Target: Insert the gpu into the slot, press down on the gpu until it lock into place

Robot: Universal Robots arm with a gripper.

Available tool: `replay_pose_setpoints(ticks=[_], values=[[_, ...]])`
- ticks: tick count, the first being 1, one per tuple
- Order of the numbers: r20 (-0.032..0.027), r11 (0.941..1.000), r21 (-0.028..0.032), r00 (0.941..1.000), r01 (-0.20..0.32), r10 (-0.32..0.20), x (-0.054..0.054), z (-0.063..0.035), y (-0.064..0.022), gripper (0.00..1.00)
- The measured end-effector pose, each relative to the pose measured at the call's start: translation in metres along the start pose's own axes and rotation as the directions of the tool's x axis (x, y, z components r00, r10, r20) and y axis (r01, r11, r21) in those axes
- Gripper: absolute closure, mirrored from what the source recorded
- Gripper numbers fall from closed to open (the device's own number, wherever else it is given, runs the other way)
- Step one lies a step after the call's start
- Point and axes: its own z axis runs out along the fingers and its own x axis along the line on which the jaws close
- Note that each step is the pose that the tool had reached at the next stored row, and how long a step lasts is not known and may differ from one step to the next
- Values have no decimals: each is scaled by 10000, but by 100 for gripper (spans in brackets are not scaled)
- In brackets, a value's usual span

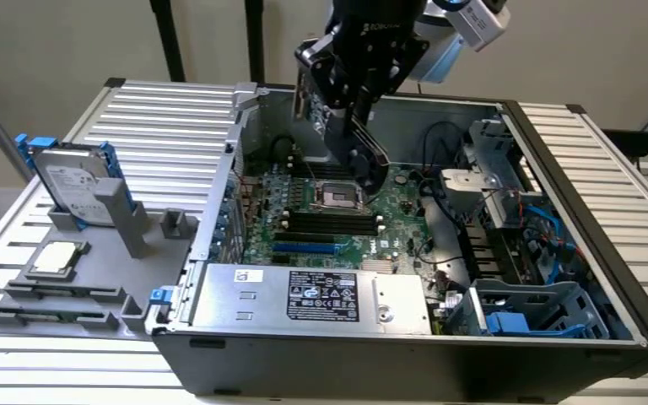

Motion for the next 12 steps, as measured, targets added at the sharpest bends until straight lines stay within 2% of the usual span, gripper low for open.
replay_pose_setpoints(ticks=[3, 6, 9, 12], values=[[29, 9985, 59, 9985, 552, -553, 0, 11, -1, 74], [56, 9939, 119, 9939, 1097, -1098, 0, 21, -1, 74], [90, 9864, 188, 9865, 1632, -1633, 0, 31, -2, 74], [146, 9757, 291, 9759, 2174, -2179, -1, 37, -2, 74]])
